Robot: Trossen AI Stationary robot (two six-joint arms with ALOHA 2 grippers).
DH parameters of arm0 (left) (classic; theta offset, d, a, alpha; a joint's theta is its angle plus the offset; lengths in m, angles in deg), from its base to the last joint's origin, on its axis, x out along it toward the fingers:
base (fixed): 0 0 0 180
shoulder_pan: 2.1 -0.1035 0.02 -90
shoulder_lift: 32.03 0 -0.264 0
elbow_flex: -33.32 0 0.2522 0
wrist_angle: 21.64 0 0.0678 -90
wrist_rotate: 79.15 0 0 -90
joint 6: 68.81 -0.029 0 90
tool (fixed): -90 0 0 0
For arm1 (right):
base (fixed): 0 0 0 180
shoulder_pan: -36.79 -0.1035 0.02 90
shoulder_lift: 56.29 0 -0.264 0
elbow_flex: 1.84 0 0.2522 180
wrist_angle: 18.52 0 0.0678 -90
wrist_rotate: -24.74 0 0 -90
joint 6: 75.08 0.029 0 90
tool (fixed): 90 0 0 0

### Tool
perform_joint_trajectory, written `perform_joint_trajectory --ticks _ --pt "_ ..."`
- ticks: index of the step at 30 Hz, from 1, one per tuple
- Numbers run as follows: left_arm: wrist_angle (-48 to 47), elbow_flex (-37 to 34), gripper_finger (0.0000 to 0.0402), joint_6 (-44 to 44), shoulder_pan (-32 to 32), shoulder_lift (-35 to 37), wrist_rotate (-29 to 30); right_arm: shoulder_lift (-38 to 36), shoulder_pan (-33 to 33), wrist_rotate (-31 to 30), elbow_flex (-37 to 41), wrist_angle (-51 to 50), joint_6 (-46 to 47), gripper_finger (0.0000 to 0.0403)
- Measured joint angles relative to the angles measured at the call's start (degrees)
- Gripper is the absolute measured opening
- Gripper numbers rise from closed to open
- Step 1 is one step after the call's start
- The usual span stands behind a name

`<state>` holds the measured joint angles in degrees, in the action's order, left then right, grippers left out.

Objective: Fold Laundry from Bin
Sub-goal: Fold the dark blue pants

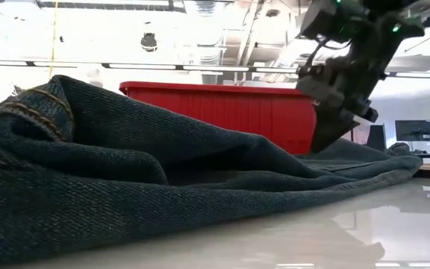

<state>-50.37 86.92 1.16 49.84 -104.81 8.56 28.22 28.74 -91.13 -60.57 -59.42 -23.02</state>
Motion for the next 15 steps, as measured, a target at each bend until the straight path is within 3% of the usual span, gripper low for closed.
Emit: perform_joint_trajectory --ticks 5,7,9,15 --pt "1.9 0.8 0.0001 -8.4 -1.4 8.6 29.5 1.2 5.0 0.4 0.2 0.0 -1.4 0.0018" --pt "3.7 0.5 0.0000 -12.6 -3.7 7.9 36.1 1.1 7.1 0.6 1.1 1.5 -1.3 0.0018" --pt "4.9 0.0 0.0000 -13.6 -7.2 5.1 36.2 1.1 9.4 1.6 2.5 2.6 -1.3 0.0018" --pt "14.5 0.0 0.0000 -13.2 -13.9 -7.0 23.8 1.1 14.9 6.1 9.8 17.1 -1.4 0.0018"
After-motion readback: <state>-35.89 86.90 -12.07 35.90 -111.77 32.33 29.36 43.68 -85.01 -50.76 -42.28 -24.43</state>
